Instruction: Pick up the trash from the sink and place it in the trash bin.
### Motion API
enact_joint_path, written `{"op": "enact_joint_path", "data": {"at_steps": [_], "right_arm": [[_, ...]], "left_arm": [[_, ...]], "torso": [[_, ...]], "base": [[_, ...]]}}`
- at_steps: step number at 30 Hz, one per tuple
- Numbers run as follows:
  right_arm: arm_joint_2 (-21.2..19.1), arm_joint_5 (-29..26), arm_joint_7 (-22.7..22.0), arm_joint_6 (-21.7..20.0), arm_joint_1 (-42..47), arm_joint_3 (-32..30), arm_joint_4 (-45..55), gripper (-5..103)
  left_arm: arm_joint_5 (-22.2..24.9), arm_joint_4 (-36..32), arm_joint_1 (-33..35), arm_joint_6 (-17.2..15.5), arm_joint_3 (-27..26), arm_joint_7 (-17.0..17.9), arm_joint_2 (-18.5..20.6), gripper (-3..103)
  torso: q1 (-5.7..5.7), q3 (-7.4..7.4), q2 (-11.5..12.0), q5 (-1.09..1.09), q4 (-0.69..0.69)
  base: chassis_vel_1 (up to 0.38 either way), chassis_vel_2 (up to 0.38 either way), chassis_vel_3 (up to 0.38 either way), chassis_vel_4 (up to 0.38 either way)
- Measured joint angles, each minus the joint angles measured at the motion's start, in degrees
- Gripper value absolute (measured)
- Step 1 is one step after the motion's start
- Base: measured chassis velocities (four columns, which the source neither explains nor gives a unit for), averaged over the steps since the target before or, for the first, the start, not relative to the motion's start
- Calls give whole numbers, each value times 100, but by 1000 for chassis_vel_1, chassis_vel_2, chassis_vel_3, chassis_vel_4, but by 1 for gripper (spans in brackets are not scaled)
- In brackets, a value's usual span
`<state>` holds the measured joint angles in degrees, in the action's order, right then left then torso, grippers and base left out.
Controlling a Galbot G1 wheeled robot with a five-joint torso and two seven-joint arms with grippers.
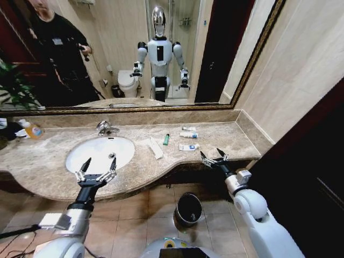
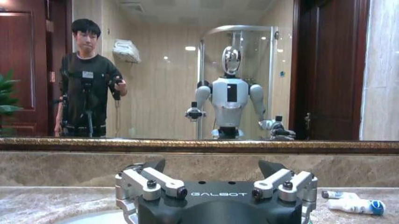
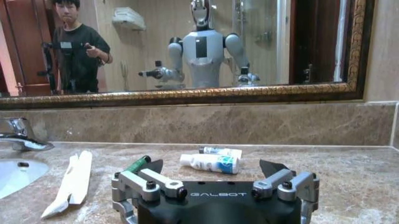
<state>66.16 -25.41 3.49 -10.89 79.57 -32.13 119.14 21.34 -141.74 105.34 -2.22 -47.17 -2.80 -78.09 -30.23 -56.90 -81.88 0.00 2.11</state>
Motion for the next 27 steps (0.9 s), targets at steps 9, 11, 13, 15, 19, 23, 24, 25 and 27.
{"op": "enact_joint_path", "data": {"at_steps": [9, 11, 13, 15, 19, 23, 24, 25, 27], "right_arm": [[-46, -26, -18, -6, -161, 133, -129, 100], [-48, -25, -20, -5, -211, 180, -180, 100], [-48, -24, -20, -4, -235, 204, -205, 100], [-48, -12, -20, 3, -293, 265, -262, 100], [-44, 15, -25, 28, -415, 363, -378, 100], [-38, 49, -27, 67, -500, 435, -488, 100], [-37, 60, -27, 88, -525, 459, -534, 100], [-37, 60, -27, 88, -525, 459, -534, 100], [-41, 74, -23, 114, -575, 484, -624, 100]], "left_arm": [[0, 0, 0, 0, 0, 0, 0, 100], [0, 0, 0, 0, 0, 0, 0, 100], [0, 0, 0, 0, 0, 0, 0, 100], [0, 0, 0, 0, 0, 0, 0, 100], [0, 0, 0, 0, 0, 0, 0, 100], [0, 0, 0, 0, 0, 0, 0, 100], [0, 0, 0, 0, 0, 0, 0, 100], [0, 0, 0, 0, 0, 0, 0, 100], [0, 0, 0, 0, 0, 0, 0, 100]], "torso": [[0, 0, 0, 0, 0], [0, 0, 0, 0, 0], [0, 0, 0, 0, 0], [0, 0, 0, 0, 0], [0, 0, 0, 0, 0], [0, 0, 0, 0, 0], [0, 0, 0, 0, 0], [0, 0, 0, 0, 0], [0, 0, 0, 0, 0]], "base": [[0, 0, 0, 0], [0, 0, 0, 0], [0, 0, 0, 0], [0, 0, 0, 0], [0, 0, 0, 0], [0, 0, 0, 0], [0, 0, 0, 0], [0, 0, 0, 0], [0, 0, 0, 0]]}}
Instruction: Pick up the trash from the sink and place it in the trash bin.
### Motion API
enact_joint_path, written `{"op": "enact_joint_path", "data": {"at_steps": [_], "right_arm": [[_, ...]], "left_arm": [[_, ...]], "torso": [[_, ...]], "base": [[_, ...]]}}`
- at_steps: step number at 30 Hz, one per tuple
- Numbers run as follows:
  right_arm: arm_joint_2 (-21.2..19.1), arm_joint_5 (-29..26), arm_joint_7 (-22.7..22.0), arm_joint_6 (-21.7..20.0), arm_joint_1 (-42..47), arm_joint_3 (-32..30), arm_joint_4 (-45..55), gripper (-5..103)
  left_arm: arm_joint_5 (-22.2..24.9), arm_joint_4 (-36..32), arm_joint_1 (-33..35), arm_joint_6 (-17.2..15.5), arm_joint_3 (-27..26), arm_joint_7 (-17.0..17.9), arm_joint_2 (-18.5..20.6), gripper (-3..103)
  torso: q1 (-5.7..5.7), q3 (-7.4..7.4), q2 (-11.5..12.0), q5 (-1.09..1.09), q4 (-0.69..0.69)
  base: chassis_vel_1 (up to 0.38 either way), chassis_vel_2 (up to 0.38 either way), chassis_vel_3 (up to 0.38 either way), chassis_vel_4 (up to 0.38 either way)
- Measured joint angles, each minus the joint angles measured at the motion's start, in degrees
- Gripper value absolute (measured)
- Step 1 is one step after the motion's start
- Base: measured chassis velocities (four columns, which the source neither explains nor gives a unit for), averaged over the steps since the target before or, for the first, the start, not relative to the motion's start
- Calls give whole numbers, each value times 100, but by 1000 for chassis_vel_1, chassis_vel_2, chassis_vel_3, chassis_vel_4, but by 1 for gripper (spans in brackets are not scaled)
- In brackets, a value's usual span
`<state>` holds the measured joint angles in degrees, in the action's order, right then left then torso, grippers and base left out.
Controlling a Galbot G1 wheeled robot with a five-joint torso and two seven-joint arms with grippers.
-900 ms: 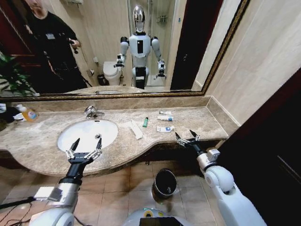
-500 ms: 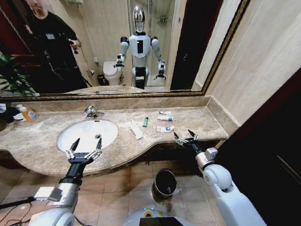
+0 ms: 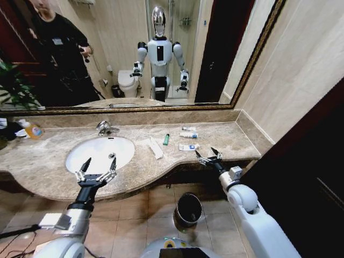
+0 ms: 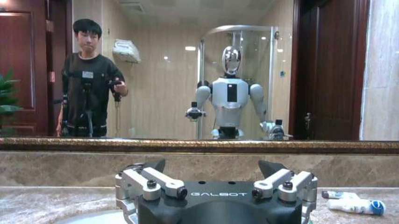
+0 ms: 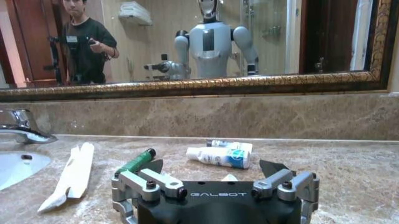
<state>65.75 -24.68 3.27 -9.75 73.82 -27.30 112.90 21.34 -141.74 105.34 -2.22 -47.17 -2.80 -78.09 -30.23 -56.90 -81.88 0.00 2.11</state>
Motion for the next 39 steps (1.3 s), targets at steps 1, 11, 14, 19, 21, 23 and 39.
{"op": "enact_joint_path", "data": {"at_steps": [1, 11, 14, 19, 21, 23, 39], "right_arm": [[-4, 2, 2, 12, -33, 11, -46, 100], [-31, -7, 15, 36, -336, 96, -396, 100], [-36, -17, 22, 36, -394, 113, -486, 100], [-75, -83, 67, -43, -618, 214, -676, 100], [-89, -112, 89, -89, -685, 247, -722, 100], [-115, -168, 105, -195, -815, 322, -811, 100], [-256, -232, 140, -538, -1786, 841, -1746, 100]], "left_arm": [[0, 0, 0, 0, 0, 0, 0, 100], [0, 0, 0, 0, 0, 0, 0, 100], [0, 0, 0, 0, 0, 0, 0, 100], [0, 0, 0, 0, 0, 0, 0, 100], [0, 0, 0, 0, 0, 0, 0, 100], [0, 0, 0, 0, 0, 0, 0, 100], [0, 0, 0, 0, 0, 0, 0, 100]], "torso": [[0, 0, 0, 0, 0], [0, 0, 0, 0, 0], [0, 0, 0, 0, -1], [0, 0, 0, 0, 0], [0, 0, 0, 0, 0], [0, 0, 0, 0, 0], [0, 0, 0, 0, 0]], "base": [[0, 0, 0, 0], [0, 0, 0, 0], [0, 0, 0, 0], [0, 0, 0, 0], [0, 0, 0, 0], [0, 0, 0, 0], [0, 0, 0, 0]]}}
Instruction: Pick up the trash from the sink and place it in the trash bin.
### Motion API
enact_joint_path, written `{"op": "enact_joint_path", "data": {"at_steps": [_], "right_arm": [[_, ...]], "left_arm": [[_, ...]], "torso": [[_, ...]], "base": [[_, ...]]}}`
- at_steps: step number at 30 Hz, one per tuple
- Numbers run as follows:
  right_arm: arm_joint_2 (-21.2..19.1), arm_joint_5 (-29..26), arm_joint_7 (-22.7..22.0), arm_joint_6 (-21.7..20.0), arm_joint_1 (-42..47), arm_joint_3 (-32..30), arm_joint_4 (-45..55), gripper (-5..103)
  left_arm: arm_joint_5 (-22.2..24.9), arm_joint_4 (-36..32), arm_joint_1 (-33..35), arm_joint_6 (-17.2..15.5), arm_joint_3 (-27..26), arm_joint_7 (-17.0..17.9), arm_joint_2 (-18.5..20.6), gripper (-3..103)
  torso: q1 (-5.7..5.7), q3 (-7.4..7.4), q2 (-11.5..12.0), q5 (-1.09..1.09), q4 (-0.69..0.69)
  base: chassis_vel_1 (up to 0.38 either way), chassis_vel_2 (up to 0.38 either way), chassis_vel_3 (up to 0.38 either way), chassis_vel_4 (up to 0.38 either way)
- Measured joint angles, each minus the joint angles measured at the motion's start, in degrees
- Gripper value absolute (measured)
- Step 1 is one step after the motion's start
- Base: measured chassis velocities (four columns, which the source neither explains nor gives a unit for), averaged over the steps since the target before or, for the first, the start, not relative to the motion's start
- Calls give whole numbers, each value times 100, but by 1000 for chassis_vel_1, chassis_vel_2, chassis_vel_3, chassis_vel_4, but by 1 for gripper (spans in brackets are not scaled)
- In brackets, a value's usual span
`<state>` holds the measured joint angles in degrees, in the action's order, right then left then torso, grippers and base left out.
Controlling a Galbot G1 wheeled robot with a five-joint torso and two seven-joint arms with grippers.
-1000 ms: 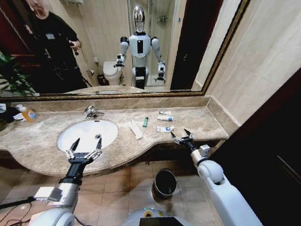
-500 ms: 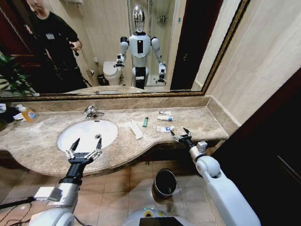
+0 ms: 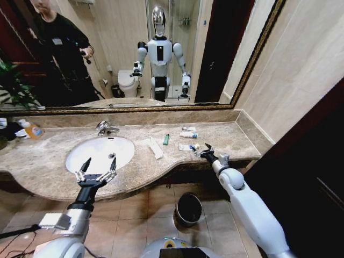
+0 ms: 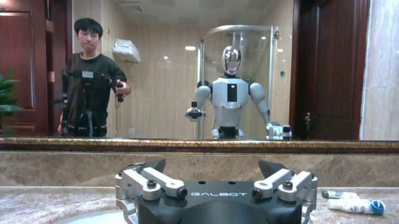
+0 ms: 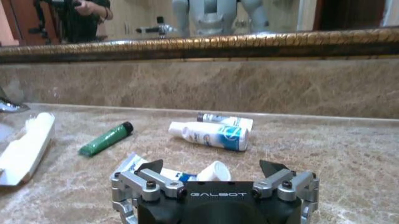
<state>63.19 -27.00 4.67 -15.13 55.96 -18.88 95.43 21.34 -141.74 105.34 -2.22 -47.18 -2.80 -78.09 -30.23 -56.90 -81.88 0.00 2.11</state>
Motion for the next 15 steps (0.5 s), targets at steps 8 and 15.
{"op": "enact_joint_path", "data": {"at_steps": [8, 15], "right_arm": [[-84, -156, 345, -364, -232, 31, -197, 100], [-42, -147, 494, -424, -352, -4, -364, 100]], "left_arm": [[0, 0, 0, 0, 0, 0, 0, 100], [0, 0, 0, 0, 0, 0, 0, 100]], "torso": [[0, 0, 0, 1, 0], [0, 0, 0, 1, 0]], "base": [[0, 0, 0, 0], [0, 0, 0, 0]]}}
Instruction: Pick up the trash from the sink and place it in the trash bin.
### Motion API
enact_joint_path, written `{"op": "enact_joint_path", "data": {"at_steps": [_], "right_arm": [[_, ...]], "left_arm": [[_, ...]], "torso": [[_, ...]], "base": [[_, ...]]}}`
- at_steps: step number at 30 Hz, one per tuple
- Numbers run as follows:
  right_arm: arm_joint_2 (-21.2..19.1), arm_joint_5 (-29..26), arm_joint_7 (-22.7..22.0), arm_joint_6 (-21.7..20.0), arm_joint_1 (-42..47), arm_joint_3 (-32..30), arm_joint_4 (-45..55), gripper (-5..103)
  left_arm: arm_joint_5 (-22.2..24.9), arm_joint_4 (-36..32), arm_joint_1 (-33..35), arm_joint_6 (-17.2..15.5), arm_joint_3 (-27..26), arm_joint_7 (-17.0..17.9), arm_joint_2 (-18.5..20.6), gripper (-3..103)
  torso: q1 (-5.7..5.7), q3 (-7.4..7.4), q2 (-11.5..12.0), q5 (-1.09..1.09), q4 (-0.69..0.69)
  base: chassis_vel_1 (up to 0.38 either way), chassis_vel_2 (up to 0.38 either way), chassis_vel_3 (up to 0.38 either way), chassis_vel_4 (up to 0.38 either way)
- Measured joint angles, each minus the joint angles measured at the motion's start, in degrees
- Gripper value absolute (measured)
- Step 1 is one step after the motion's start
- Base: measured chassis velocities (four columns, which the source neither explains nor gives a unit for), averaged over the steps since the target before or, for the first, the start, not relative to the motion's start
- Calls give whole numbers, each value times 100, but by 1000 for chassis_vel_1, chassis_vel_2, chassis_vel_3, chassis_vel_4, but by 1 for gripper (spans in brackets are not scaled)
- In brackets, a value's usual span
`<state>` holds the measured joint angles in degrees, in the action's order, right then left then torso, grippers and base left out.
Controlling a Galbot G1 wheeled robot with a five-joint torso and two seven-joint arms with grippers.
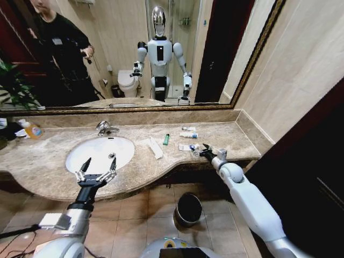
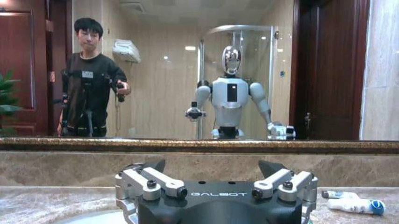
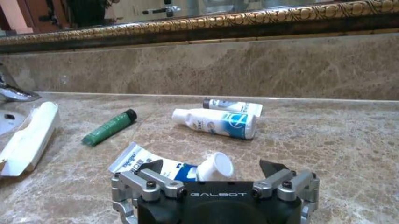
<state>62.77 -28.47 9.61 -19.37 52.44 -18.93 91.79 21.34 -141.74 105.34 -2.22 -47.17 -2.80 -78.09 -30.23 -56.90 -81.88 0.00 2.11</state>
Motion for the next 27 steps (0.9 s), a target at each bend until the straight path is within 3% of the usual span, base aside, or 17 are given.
{"op": "enact_joint_path", "data": {"at_steps": [5, 10, 11, 13, 15, 17, 19, 22, 24, 27], "right_arm": [[20, 9, 30, -4, -15, -8, -42, 98], [49, 32, 82, 8, -54, 15, -65, 78], [53, 28, 95, 5, -62, 18, -65, 78], [64, 18, 118, -2, -74, 20, -65, 67], [67, 17, 124, -2, -74, 21, -65, 67], [76, 17, 137, -2, -69, 21, -65, 50], [77, 17, 140, -2, -60, 21, -65, 50], [73, 38, 156, 13, -44, 21, -65, 35], [71, 40, 157, 20, -44, 21, -65, 35], [60, 41, 160, 44, -56, 18, -63, 24]], "left_arm": [[0, 0, 0, 0, 0, 0, 0, 100], [0, 0, 0, 0, 0, 0, 0, 100], [0, 0, 0, 0, 0, 0, 0, 100], [0, 0, 0, 0, 0, 0, 0, 100], [0, 0, 0, 0, 0, 0, 0, 100], [0, 0, 0, 0, 0, 0, 0, 100], [0, 0, 0, 0, 0, 0, 0, 100], [0, 0, 0, 0, 0, 0, 0, 100], [0, 0, 0, 0, 0, 0, 0, 100], [0, 0, 0, 0, 0, 0, 0, 100]], "torso": [[0, 0, 0, 0, 0], [0, 0, 0, 0, 0], [0, 0, 0, 0, 0], [0, 0, 0, 0, 0], [0, 0, 0, 0, 0], [0, 0, 0, 0, 0], [0, 0, 0, 0, 0], [0, 0, 0, 0, 0], [0, 0, 0, 0, 0], [0, 0, -1, 1, 0]], "base": [[0, 0, 0, 0], [0, 0, 0, 0], [0, 0, 0, 0], [0, 0, 0, 0], [0, 0, 0, 0], [0, 0, 0, 0], [0, 0, 0, 0], [0, 0, 0, 0], [0, 0, 0, 0], [0, 0, 0, 0]]}}
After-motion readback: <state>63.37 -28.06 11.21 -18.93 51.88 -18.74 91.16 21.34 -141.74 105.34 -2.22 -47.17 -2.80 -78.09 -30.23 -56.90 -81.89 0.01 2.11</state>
